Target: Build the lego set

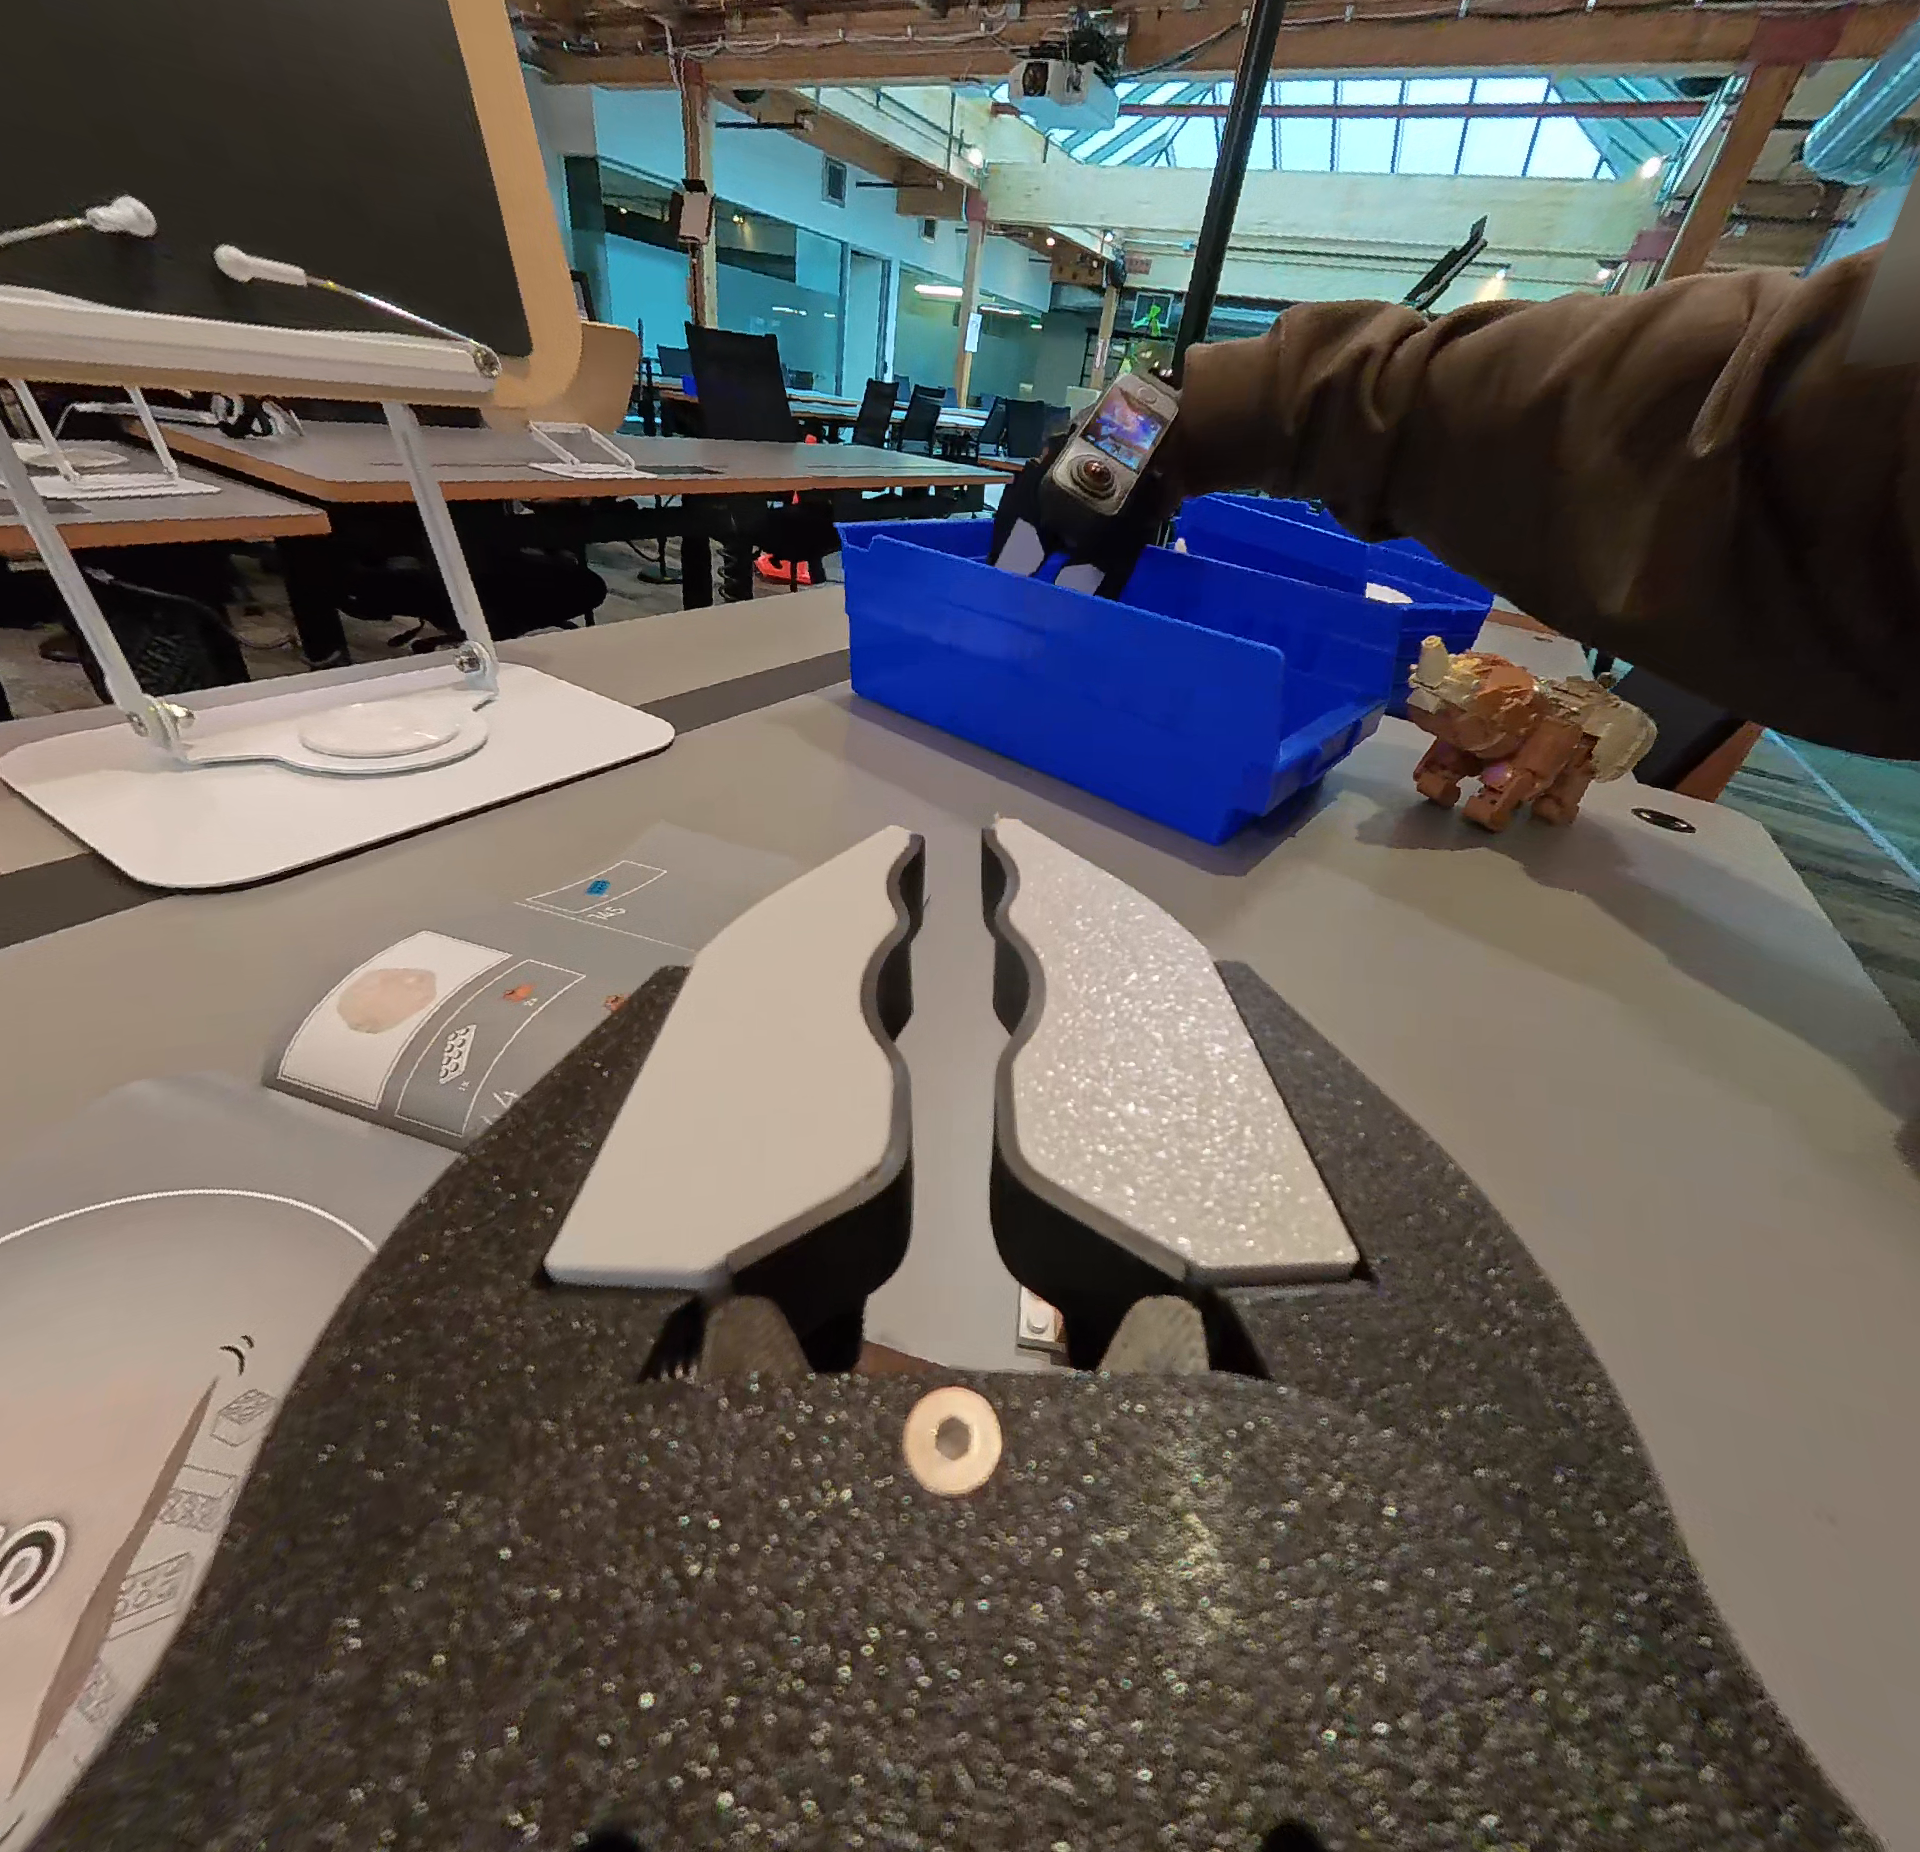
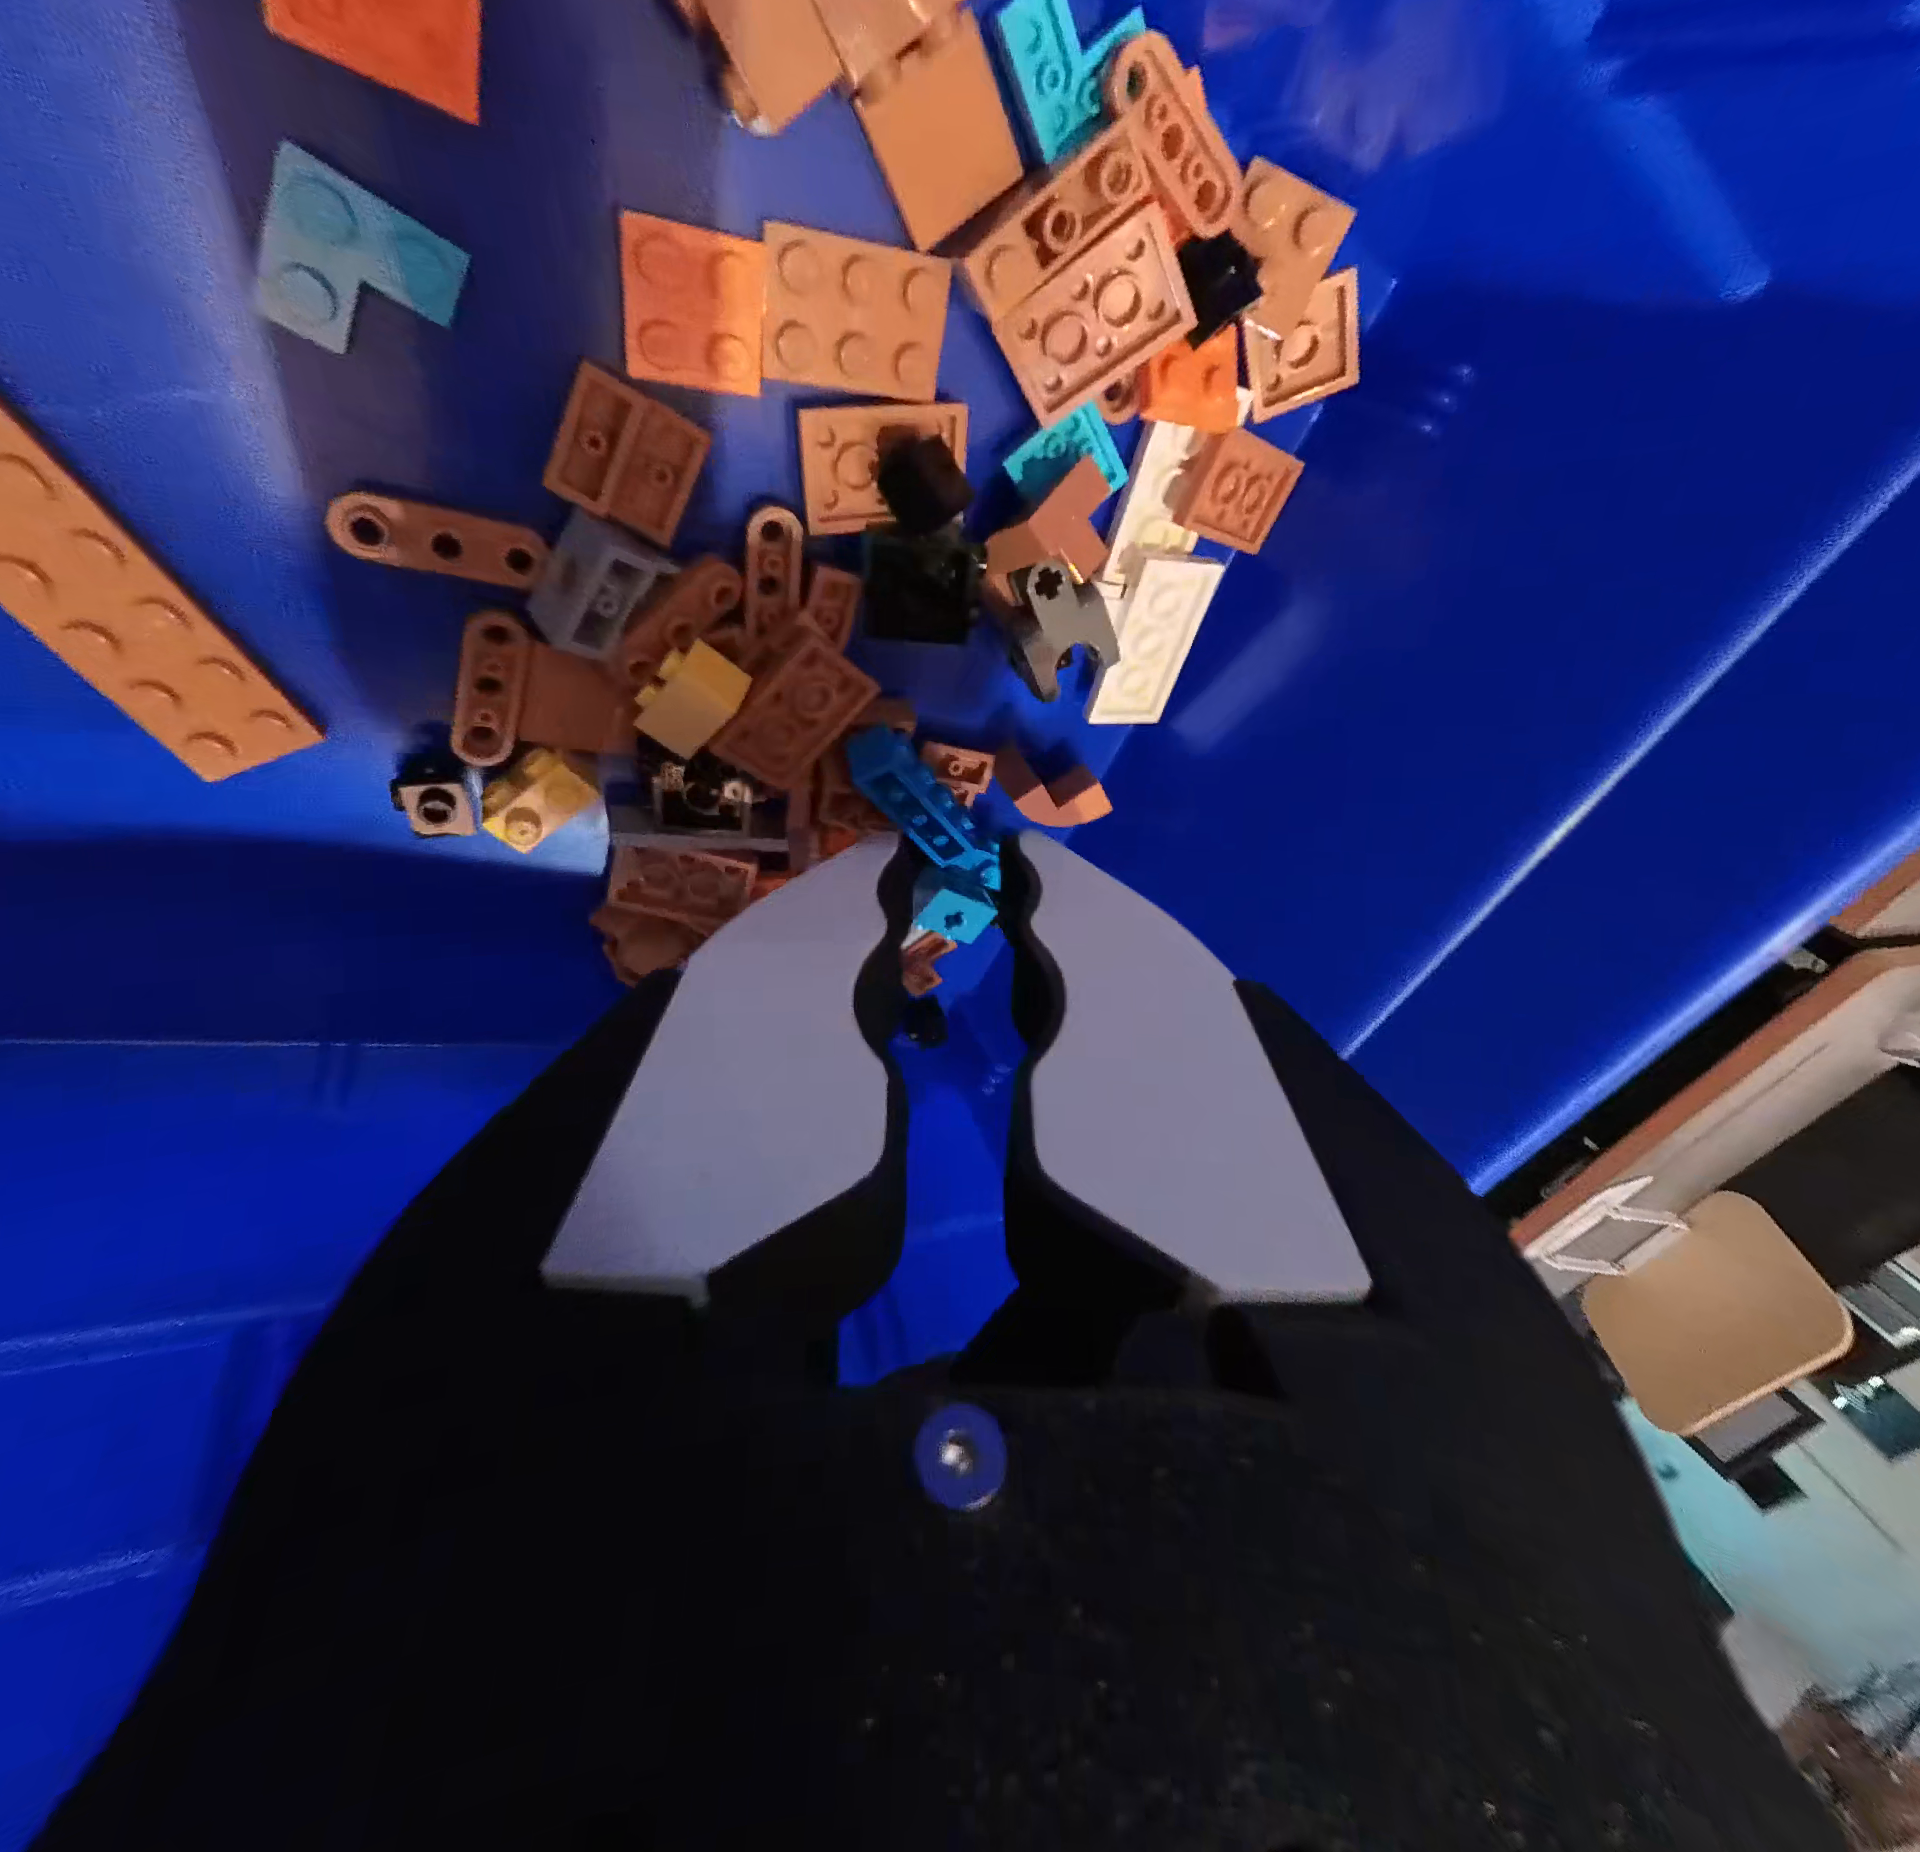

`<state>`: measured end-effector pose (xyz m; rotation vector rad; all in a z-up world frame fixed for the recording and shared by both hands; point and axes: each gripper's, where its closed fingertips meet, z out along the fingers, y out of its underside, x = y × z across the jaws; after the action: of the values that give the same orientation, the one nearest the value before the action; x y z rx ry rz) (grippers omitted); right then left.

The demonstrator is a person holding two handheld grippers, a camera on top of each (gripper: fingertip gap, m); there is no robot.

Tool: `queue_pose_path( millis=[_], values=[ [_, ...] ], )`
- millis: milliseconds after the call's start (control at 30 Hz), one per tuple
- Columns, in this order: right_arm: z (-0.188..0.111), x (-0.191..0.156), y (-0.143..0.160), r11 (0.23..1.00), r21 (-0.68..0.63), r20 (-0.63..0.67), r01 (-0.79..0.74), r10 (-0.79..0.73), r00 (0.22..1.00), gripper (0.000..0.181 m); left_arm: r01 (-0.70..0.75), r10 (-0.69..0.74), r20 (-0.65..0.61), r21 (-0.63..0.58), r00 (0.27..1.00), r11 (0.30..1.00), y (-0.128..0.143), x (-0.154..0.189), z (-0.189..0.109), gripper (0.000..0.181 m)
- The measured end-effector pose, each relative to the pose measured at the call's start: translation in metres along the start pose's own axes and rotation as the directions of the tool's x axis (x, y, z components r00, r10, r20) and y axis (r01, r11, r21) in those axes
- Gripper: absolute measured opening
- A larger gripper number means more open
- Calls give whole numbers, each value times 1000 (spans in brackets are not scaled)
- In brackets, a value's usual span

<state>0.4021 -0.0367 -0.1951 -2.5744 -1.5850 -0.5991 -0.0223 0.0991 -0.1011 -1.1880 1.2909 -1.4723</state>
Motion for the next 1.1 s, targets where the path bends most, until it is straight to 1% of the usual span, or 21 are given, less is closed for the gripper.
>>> queue_pose_path(
  millis=[167,367,633,767,867,933,1000,1033,1100],
  values=[
    [10,-2,-1,1000,-23,52,19,-18,998,15,11,-11,-9,-21,1000,1000,5,1,3,10],
    [11,-1,-3,1000,-21,98,-11,13,995,15,34,-34,12,-20,999,999,5,-5,1,10],
    [8,-4,0,997,-20,140,-74,76,987,12,38,-38,17,-24,999,999,6,-6,1,10],
    [0,-7,6,995,-19,124,-102,103,987,12,42,-41,18,-23,999,999,6,-6,1,9],
    [-20,-7,0,986,40,74,-161,157,985,12,47,-47,20,-26,999,999,6,-6,1,9],
    [-46,-5,-14,976,100,2,-196,196,981,11,52,-52,19,-29,998,998,6,-6,1,10],
    [-86,-5,-46,960,172,-88,-220,238,967,11,55,-54,20,-42,998,998,7,-6,1,10],
    [-110,-7,-69,952,209,-129,-224,254,958,11,59,-58,19,-61,998,996,9,-7,1,10],
    [-155,-16,-124,931,290,-196,-224,286,938,11,82,-82,4,-130,997,988,17,-7,1,10]
  ],
)
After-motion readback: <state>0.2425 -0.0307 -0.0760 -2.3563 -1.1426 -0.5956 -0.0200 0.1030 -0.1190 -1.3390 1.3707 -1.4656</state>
